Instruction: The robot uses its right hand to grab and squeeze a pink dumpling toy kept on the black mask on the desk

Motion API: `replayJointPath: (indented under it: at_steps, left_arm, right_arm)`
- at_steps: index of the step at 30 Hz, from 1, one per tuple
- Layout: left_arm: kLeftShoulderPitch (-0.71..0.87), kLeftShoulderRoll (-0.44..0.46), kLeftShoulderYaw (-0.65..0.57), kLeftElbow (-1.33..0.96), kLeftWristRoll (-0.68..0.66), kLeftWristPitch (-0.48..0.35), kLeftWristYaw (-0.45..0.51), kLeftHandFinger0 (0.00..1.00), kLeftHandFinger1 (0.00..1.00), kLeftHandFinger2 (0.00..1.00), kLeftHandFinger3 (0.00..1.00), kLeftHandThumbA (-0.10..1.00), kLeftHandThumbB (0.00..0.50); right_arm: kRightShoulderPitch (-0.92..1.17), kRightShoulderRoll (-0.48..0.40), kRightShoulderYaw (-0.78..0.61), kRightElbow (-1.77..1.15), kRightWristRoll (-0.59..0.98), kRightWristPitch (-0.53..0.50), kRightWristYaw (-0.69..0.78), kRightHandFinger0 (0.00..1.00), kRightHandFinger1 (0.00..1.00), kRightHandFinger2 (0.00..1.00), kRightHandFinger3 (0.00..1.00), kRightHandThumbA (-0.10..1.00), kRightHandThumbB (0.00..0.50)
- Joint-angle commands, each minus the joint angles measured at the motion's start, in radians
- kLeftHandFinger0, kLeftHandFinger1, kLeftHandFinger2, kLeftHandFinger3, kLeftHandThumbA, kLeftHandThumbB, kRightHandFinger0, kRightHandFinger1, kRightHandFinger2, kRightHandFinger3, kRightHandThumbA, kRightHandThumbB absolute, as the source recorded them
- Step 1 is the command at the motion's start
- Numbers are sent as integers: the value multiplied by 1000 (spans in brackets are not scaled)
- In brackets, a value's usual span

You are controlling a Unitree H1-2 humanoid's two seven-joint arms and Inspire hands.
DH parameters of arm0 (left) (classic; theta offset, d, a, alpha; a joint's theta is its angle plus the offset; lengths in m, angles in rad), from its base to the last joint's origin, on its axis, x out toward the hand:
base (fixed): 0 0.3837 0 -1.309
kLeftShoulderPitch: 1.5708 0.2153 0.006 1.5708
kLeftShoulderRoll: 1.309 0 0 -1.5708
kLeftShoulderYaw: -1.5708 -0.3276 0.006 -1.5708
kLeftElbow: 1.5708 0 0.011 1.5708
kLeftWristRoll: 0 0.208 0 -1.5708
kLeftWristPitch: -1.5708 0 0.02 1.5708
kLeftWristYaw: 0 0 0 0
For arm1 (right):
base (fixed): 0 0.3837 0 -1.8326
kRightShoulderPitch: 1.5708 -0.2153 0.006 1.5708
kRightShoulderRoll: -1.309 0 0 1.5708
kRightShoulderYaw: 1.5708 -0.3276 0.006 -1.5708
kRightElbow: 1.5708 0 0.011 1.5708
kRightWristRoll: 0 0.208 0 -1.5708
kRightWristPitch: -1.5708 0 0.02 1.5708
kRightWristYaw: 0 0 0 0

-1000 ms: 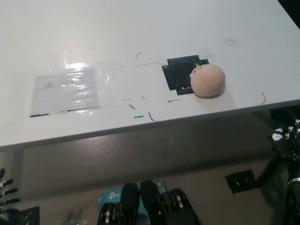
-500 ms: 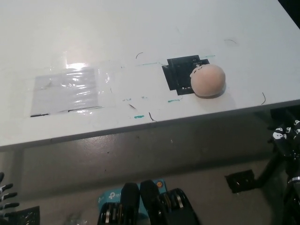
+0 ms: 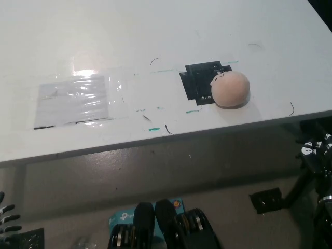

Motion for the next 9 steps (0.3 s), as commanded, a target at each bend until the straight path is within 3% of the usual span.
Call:
replayJointPath:
  at_steps: [1,7,9]
  left_arm:
    - [1,20,13,-15,2,-14,7,693,784,864,939,1000,105]
    - [0,20,15,-19,1,-12,9,685,781,865,936,1000,87]
    - [-1,18,17,-16,-4,-9,8,692,784,869,948,1000,112]
  right_arm:
    - [-24,-13,6,-17,19,-4,7,82,235,441,891,-100,64]
    - [-30,-17,8,-5,16,-7,5,70,225,434,886,-100,65]
    - [-30,-17,7,-4,17,-4,4,75,231,440,886,-100,65]
